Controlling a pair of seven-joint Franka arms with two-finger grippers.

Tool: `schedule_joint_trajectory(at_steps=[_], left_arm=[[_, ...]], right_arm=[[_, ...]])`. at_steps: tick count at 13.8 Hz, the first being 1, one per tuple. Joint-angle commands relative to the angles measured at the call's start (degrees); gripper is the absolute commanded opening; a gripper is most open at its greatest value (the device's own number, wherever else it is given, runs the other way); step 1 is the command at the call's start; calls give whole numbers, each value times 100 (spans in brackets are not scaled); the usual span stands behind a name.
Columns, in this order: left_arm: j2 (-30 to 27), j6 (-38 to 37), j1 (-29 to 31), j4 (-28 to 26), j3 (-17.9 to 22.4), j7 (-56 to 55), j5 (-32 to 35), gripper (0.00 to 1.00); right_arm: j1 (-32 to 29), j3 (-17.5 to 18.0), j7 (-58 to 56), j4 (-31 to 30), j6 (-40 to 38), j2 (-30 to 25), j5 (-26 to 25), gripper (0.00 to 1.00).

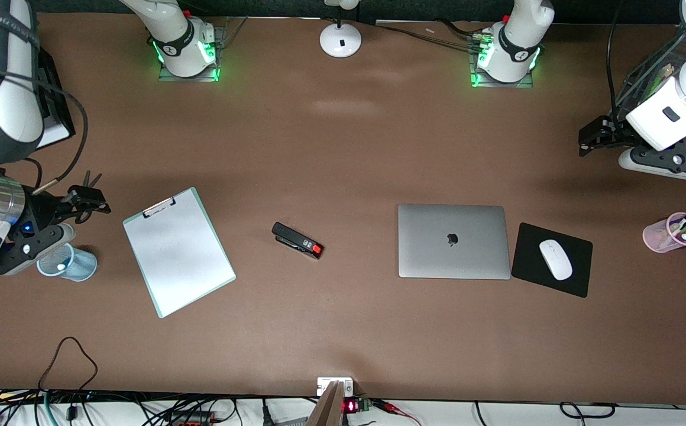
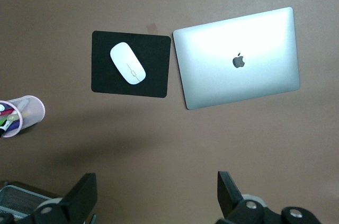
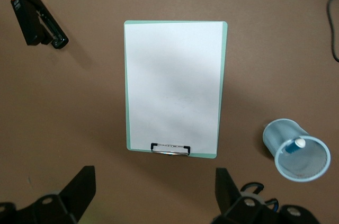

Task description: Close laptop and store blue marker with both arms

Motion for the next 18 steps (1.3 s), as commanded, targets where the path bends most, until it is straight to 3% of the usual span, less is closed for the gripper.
schedule_joint_trajectory(at_steps=[1,8,13,15,18], left_arm=[[47,-72,-50,140,35,145,66,100],[38,-80,-85,140,9,127,216,100],[38,-107,-103,140,9,127,216,100],[29,-116,-103,140,9,119,216,100],[29,-116,-103,140,0,136,216,100]], right_arm=[[89,5,502,-107,-290,-254,-124,100],[239,5,1549,-616,-485,-877,-502,100],[221,-12,2138,-1889,15,-1870,-502,100],[195,-30,2156,-2022,86,-2038,-493,100],[230,-30,3111,-2014,244,-2143,-493,100]])
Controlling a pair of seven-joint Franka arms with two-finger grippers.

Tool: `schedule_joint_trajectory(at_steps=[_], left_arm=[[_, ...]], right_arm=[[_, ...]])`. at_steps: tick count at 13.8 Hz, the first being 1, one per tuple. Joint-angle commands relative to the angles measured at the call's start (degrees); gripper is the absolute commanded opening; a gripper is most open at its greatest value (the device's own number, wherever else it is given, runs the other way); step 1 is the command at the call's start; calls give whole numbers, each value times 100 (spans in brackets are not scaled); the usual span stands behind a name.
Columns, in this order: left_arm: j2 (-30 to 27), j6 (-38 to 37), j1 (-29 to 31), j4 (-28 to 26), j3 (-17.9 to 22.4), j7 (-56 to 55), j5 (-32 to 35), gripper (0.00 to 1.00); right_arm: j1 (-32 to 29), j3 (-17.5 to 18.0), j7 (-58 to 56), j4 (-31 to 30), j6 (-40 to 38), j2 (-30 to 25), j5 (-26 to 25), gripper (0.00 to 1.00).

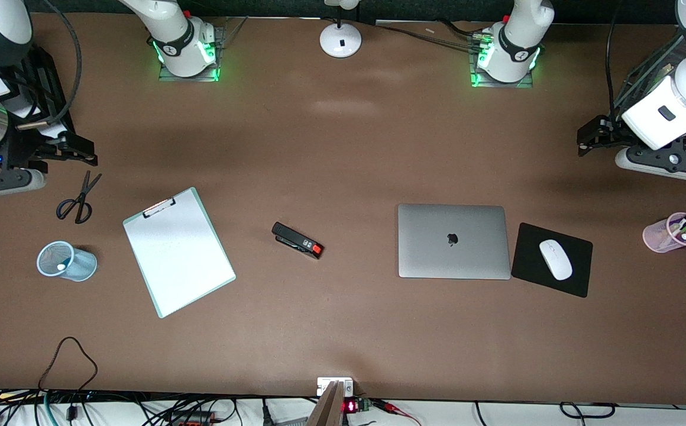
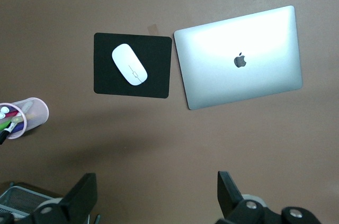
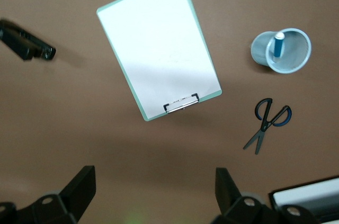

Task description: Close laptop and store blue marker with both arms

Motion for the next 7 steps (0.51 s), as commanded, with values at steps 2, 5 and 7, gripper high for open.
schedule_joint_trajectory(at_steps=[2,5,7], left_arm=[[27,-115,-55,125,13,139,128,100],[27,-115,-55,125,13,139,128,100],[18,-132,-55,125,4,139,137,100]], right_arm=[[-5,29,646,-218,244,-269,-72,100],[3,20,637,-288,358,-322,-72,100],[3,20,646,-830,804,-698,-37,100]])
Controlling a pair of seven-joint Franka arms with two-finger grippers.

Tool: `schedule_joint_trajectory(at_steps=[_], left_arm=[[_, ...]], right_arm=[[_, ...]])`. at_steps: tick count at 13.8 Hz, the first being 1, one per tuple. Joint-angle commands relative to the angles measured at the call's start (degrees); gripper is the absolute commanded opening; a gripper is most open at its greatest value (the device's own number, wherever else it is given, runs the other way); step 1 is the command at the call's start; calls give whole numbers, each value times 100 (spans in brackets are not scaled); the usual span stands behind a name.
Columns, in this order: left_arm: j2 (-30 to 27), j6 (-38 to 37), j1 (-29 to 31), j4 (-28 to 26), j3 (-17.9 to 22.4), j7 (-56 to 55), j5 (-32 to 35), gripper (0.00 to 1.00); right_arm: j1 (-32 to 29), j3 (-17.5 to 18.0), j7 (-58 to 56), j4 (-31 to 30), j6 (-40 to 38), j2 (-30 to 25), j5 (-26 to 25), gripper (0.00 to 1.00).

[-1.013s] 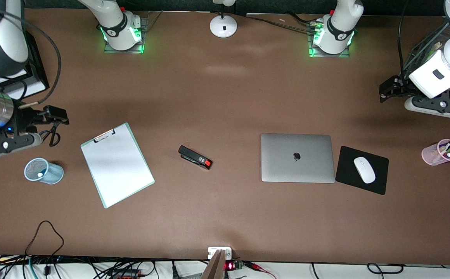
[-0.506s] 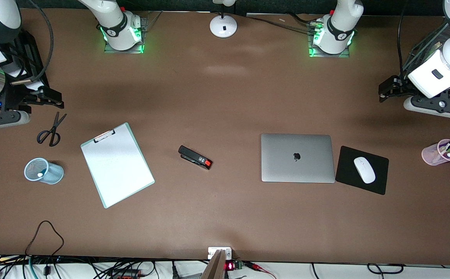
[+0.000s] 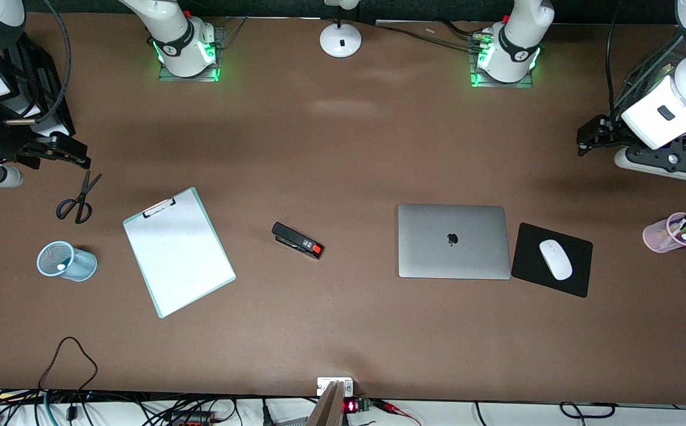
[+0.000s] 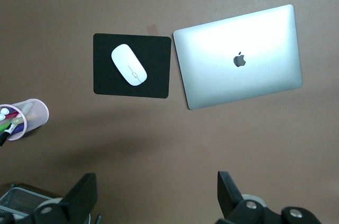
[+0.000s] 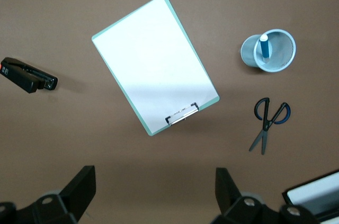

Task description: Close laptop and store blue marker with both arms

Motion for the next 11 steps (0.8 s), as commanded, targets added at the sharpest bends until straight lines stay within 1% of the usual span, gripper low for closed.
schedule_joint_trajectory(at_steps=[1,2,7,11], left_arm=[[18,-130,-53,125,-20,95,137,100],[18,-130,-45,125,-20,95,128,100],[0,-165,-45,125,-29,86,128,100],[9,-165,-45,125,-20,95,128,100]], right_arm=[[1,17,91,-1083,705,-805,-46,100],[28,34,91,-1139,708,-877,-54,100],[37,61,161,-1008,454,-904,-46,100],[2,0,82,-938,295,-922,-46,100]])
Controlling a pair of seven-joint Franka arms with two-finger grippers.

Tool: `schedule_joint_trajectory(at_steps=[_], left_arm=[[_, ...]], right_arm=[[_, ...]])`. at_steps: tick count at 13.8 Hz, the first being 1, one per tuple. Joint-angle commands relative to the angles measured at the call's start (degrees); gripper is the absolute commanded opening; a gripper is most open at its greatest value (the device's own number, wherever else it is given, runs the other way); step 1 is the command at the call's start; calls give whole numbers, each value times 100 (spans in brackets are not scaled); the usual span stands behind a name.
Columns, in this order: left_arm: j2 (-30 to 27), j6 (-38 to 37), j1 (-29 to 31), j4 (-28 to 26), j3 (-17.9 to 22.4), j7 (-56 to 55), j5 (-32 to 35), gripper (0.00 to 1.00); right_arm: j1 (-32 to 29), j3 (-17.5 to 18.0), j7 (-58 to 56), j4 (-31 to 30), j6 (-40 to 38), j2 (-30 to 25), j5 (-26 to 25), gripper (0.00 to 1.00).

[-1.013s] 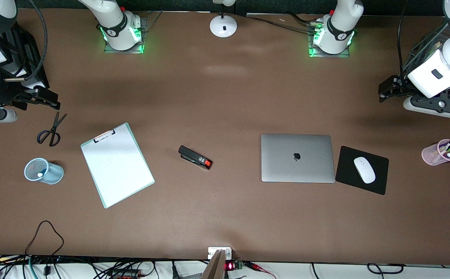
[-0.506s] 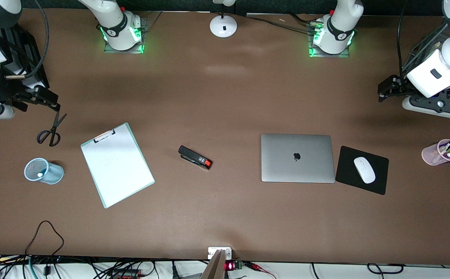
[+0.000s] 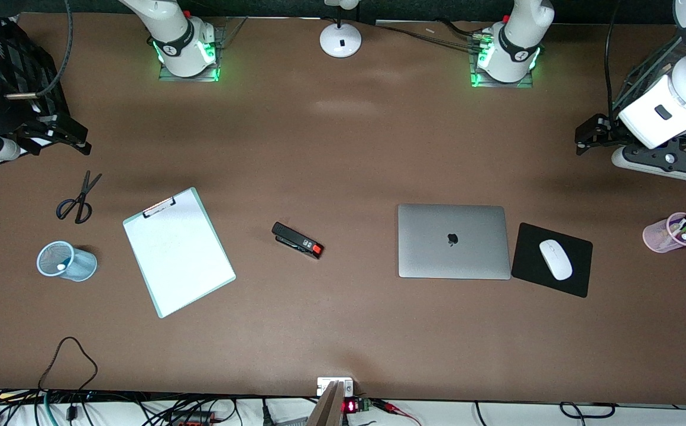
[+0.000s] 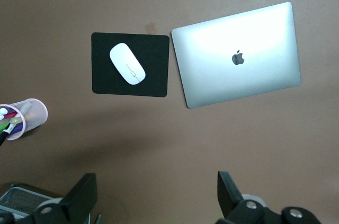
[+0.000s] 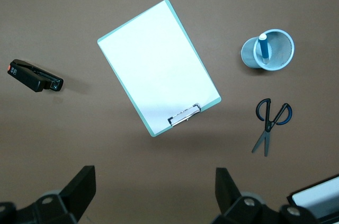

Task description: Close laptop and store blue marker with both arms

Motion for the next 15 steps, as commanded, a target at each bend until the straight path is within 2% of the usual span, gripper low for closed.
schedule_joint_trajectory(at_steps=[1,11,13,15], left_arm=[[9,-128,-52,121,10,89,137,100],[44,-111,-52,270,10,10,23,100],[71,-84,-26,271,19,-339,-406,100],[62,-119,-26,271,10,-385,-417,100]], right_arm=[[-4,-13,6,44,-105,-94,-37,100],[-4,-4,-109,176,-193,-32,-28,100],[-13,-12,-161,176,-289,-33,-28,100],[-30,-21,-179,185,-298,-33,-28,100]])
